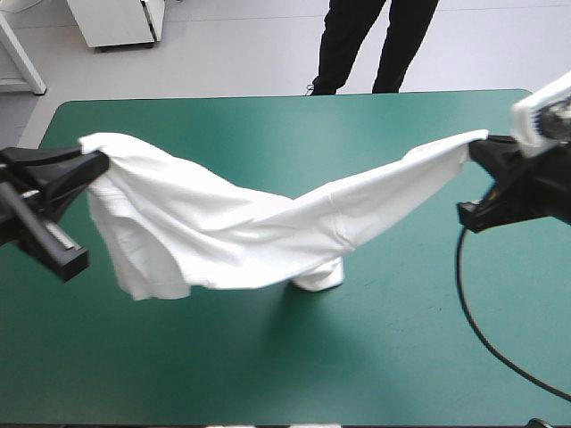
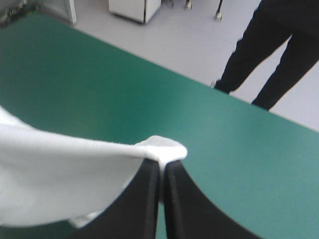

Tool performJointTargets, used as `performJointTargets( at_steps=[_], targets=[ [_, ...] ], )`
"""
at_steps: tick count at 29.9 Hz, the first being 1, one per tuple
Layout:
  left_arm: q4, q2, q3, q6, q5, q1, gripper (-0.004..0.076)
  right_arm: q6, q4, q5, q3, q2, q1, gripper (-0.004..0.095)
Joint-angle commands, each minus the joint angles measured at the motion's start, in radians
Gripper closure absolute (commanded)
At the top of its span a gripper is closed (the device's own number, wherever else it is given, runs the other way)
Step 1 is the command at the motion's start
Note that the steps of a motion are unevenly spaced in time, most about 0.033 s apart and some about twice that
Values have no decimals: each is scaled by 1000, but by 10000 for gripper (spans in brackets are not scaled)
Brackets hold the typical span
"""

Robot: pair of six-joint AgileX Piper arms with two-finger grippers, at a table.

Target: Fold the cloth

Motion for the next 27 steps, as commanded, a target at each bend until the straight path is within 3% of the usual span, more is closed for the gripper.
performJointTargets(
  at_steps=[1, 12, 21, 27],
  targets=[
    [-111, -7, -154, -3, 26, -4, 733, -13, -6, -32, -115, -58, -4, 921],
    [-189, 27, -206, -44, 26, -2, 733, -41, -36, -40, -275, -75, -4, 921],
    [46, 246, -206, -44, -11, -2, 733, -26, -421, -33, -271, 92, -4, 923],
    [126, 434, -206, -32, -107, -2, 733, -22, -641, -58, -219, 256, -6, 927]
  ],
)
